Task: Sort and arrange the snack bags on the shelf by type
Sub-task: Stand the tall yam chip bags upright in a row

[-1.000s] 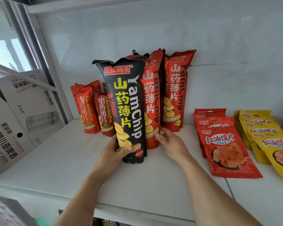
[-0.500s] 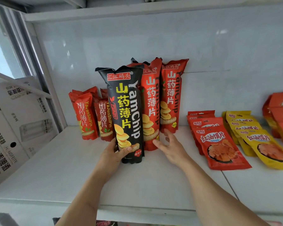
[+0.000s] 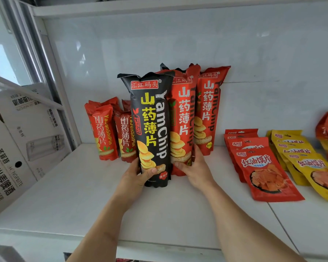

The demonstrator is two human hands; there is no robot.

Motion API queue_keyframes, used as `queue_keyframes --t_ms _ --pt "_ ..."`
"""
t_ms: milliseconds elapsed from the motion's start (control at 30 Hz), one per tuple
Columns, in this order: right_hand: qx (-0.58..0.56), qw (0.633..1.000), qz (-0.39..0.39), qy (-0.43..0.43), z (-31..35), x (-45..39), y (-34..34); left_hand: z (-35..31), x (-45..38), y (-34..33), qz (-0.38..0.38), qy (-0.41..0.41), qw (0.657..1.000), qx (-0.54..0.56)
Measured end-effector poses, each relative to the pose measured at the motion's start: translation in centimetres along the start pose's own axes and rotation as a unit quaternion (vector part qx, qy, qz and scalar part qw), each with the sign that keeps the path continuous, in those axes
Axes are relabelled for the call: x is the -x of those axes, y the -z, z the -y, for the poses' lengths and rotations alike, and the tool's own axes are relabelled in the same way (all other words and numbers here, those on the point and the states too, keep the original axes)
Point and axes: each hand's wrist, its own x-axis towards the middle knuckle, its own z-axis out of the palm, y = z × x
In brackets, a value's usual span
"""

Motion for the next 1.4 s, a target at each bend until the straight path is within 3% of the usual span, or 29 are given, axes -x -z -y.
queue_keyframes --t_ms 200,367,833,1000,1400 --pt "0.032 0.999 -0.029 -0.014 -0.4 0.2 0.3 -0.3 0.1 -0.1 0.002 -0.001 1.0 0.002" --pt "-0.005 1.0 -0.012 -0.012 0.1 -0.7 -0.3 0.1 -0.2 0.1 0.005 -0.004 1.0 0.012" --pt "0.041 0.999 0.014 -0.029 0.0 1.8 3.4 0.9 -0.9 -0.1 0.015 -0.003 1.0 -0.025" --pt "0.023 0.999 -0.022 -0.031 -0.3 3.0 5.2 1.9 -2.5 -0.6 -0.031 -0.007 0.992 -0.124" --pt "0.05 0.994 -0.091 -0.023 -1.2 2.0 5.8 1.9 -4.7 -3.4 -0.016 -0.015 0.992 -0.128"
